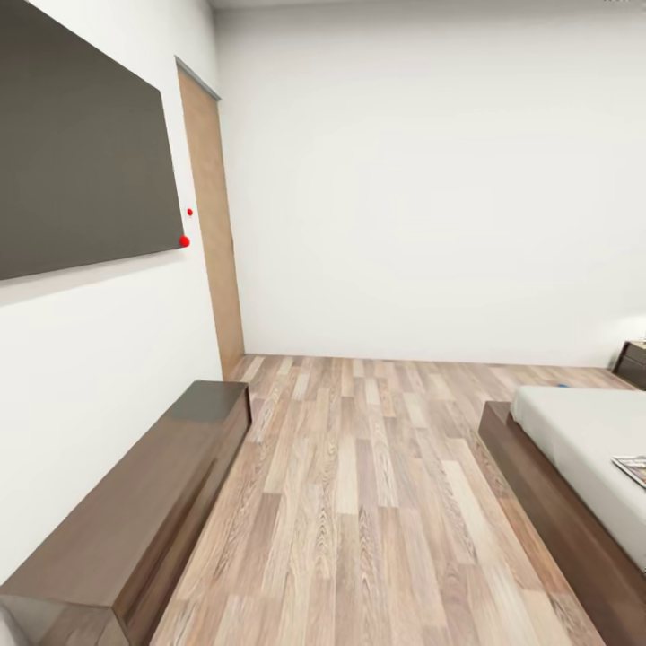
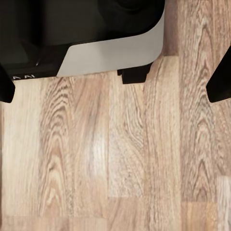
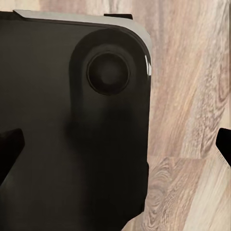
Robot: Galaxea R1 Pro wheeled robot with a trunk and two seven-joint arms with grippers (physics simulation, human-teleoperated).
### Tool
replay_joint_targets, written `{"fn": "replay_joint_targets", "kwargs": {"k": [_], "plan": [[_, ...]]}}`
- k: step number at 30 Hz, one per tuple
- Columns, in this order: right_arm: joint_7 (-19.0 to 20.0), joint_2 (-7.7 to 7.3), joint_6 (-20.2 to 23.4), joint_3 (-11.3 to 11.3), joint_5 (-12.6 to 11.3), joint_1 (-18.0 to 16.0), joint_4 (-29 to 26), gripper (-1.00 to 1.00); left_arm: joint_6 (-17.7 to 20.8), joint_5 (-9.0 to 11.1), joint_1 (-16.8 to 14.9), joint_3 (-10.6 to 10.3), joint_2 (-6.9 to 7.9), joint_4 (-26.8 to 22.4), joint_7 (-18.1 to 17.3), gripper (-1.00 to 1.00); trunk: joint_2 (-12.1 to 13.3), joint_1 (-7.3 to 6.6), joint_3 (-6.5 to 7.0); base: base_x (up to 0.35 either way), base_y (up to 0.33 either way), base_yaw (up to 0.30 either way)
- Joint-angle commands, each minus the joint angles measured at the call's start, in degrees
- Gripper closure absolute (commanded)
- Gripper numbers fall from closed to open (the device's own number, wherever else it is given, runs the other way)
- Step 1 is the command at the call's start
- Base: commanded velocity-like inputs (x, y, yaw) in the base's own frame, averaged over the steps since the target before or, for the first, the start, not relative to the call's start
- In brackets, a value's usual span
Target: In the bedroom, move the book from the bed onto either nightstand, and place the two sandals side by side next to the bed.
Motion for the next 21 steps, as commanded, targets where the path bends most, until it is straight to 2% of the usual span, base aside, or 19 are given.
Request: {"fn": "replay_joint_targets", "kwargs": {"k": [1,10,21], "plan": [[-0.03,0.03,-0.19,0.06,-0.01,-0.04,0.06,-1.0,-0.35,-0.18,-0.03,-0.22,0.03,0.04,0.06,-1.0,-0.03,0.01,-0.05,0.122,-0.037,-0.121],[-0.03,0.14,-0.2,0.01,-0.11,-0.04,0.07,-1.0,-1.21,-0.22,-0.04,-0.23,0.08,0.04,0.05,-1.0,-0.03,0.01,0.03,0.096,-0.015,-0.099],[-0.03,0.15,-0.2,-0.01,-0.27,-0.04,0.06,-1.0,-1.34,-0.25,-0.04,-0.23,0.08,0.05,0.05,-1.0,-0.03,0.01,0.04,0.275,-0.002,-0.013]]}}
